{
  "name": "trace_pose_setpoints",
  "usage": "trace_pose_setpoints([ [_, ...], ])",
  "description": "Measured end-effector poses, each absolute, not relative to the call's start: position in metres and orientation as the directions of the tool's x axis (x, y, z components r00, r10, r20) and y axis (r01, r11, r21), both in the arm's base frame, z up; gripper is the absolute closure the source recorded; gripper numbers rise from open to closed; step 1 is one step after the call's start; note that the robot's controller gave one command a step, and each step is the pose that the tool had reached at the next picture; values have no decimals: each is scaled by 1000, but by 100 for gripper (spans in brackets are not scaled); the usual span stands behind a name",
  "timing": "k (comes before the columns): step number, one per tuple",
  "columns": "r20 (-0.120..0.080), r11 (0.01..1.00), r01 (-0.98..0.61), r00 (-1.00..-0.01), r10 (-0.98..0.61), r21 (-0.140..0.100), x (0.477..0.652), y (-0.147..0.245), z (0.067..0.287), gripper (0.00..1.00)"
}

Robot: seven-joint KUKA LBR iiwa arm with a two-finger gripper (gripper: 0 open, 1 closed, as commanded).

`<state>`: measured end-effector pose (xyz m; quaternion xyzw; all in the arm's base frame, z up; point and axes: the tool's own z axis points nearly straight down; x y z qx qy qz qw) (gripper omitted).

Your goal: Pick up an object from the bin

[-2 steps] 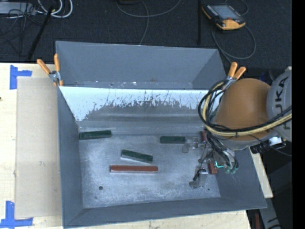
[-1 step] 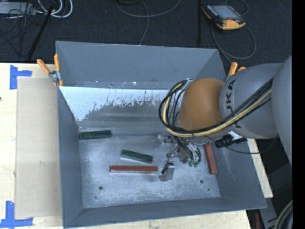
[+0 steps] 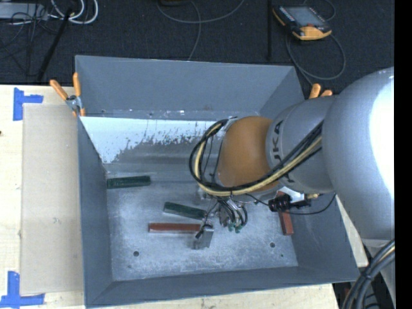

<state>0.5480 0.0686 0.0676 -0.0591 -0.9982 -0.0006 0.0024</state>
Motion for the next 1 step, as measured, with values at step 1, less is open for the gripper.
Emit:
trace_pose_setpoints([
  [1,2,993,116,-993,116,0,549,68,69,100],
])
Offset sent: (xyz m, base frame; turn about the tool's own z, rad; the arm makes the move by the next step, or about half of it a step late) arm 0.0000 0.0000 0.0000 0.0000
